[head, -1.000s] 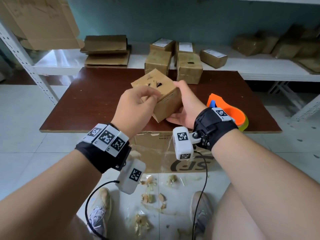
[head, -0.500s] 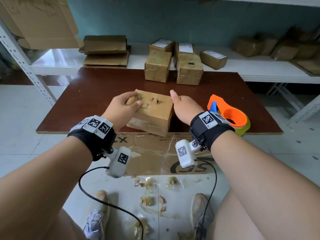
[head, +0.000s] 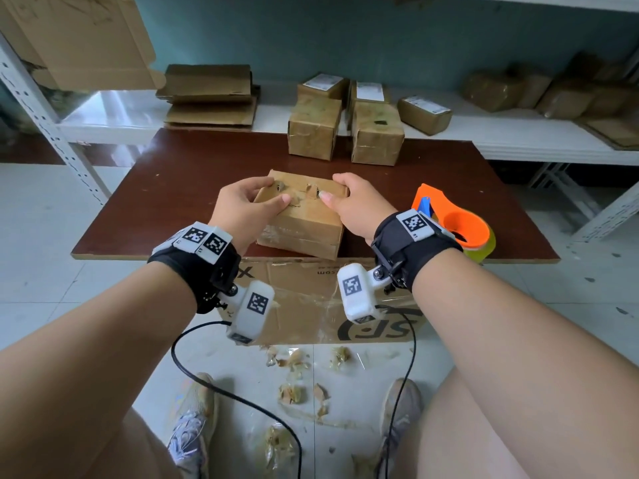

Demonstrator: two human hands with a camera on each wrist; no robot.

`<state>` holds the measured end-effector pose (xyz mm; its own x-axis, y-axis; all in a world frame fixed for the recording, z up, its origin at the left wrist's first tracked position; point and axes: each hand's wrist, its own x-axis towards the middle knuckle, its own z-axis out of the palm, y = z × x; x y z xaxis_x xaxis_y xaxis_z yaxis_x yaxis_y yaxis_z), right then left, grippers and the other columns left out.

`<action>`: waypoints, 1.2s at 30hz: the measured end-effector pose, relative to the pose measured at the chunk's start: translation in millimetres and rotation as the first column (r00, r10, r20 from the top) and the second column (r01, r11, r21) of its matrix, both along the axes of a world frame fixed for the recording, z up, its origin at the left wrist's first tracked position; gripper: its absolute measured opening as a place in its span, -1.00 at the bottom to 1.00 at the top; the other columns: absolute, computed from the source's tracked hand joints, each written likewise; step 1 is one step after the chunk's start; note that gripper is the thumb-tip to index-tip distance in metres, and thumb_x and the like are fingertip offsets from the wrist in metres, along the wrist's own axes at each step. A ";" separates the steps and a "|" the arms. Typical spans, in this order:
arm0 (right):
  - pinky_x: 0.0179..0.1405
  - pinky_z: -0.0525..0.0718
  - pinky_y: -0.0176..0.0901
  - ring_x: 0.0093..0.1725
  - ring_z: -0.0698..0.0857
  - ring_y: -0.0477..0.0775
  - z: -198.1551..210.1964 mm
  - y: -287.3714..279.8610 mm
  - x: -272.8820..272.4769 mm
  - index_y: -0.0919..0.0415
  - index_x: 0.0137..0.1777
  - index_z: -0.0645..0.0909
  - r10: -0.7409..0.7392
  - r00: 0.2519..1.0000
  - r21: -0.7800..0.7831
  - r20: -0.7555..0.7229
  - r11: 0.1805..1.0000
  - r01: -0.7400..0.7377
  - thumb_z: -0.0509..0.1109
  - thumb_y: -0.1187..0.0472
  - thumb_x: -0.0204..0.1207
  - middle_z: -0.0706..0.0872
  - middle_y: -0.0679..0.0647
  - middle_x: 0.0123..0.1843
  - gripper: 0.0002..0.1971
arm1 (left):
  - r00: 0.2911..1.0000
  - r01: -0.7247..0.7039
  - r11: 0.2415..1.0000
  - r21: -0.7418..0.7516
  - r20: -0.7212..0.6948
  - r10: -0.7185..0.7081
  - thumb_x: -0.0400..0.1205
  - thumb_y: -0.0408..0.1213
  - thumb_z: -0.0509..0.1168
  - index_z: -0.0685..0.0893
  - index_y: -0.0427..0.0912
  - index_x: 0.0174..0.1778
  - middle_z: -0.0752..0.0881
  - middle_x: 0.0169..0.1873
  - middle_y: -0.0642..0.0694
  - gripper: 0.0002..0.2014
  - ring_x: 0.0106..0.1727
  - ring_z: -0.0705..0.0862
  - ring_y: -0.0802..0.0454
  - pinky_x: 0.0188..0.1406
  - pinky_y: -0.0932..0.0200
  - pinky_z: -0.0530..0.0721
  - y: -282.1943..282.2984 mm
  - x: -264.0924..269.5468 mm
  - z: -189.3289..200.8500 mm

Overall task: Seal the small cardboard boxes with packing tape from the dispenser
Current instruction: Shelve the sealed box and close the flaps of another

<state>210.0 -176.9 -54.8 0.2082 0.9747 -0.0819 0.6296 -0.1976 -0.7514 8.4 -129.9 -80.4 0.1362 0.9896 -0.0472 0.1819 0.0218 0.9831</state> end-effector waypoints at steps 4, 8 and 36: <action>0.23 0.42 -0.26 0.48 0.59 0.04 5.6 1.2 5.6 0.01 0.70 0.47 0.015 0.996 -0.013 0.092 1.000 -0.014 0.40 -0.01 0.79 0.53 -0.02 0.66 -0.48 | 0.997 -0.004 0.999 0.046 -0.082 0.008 0.63 -0.01 0.61 0.84 0.11 0.30 0.79 0.30 0.01 -0.68 0.25 0.79 0.06 0.11 0.17 0.75 -9.1 2.5 -1.9; -0.01 0.57 -0.20 0.19 0.67 -0.02 2.3 1.9 -2.6 -0.06 0.29 0.75 -0.028 0.999 0.068 0.032 0.997 0.026 0.43 0.16 0.75 0.69 -0.13 0.27 -0.81 | 0.992 -0.018 0.997 0.078 -0.125 0.027 0.65 0.00 0.58 0.83 0.06 0.30 0.77 0.34 -0.01 -0.68 0.36 0.75 0.00 0.41 -0.06 0.75 -12.8 6.5 -4.8; 0.53 0.61 0.15 0.55 0.60 0.17 -13.0 0.7 -21.0 0.08 0.64 0.45 -0.358 0.905 0.035 -0.230 0.926 0.376 0.75 -0.02 0.41 0.55 0.07 0.62 -0.16 | 0.948 0.025 0.999 0.032 -0.319 -0.014 0.78 -0.05 0.43 0.67 0.04 0.33 0.62 0.32 0.04 -0.76 0.02 0.74 0.02 -0.19 0.14 0.64 -33.0 19.4 8.8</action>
